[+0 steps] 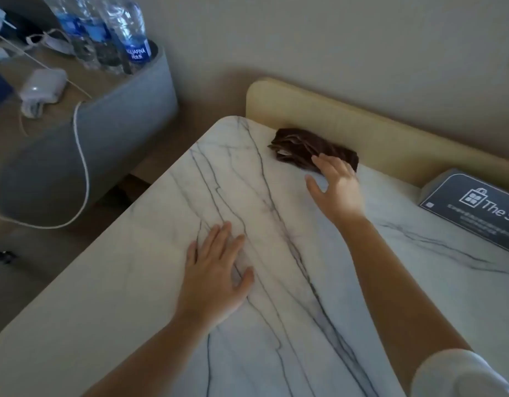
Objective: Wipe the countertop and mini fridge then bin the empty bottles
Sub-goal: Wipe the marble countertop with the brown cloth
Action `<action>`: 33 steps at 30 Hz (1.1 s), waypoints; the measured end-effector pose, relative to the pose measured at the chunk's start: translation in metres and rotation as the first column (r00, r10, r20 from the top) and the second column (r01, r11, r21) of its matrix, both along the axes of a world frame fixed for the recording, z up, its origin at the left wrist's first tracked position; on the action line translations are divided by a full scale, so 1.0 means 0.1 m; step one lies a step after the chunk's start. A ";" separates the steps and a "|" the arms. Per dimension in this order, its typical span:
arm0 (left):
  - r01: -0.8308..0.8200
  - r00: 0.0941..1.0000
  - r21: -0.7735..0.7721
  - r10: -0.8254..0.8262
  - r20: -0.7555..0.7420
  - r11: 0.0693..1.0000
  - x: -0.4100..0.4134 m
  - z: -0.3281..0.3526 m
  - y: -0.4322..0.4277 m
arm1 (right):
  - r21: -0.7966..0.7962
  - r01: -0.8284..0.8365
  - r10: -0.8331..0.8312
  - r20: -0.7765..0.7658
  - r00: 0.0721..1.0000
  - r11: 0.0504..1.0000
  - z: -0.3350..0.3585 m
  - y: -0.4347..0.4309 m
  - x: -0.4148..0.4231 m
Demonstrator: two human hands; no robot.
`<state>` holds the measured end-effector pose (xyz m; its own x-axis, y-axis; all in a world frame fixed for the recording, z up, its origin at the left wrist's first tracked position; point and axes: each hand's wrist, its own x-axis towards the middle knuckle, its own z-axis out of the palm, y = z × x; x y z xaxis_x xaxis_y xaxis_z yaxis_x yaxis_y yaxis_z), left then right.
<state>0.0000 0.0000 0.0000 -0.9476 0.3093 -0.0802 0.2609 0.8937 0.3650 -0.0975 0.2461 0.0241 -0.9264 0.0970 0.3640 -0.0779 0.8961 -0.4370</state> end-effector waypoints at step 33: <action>0.022 0.992 0.073 -0.012 -0.125 0.997 -0.02 -0.11 -0.01 | 0.082 0.157 -0.164 0.074 0.984 0.984 -0.10 -0.12 0.52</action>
<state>-0.0022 -0.0010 -0.0109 -0.9433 0.3262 0.0616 0.3233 0.8606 0.3934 -0.0456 0.2343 0.0142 -0.9276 0.2218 0.3007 0.1023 0.9248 -0.3666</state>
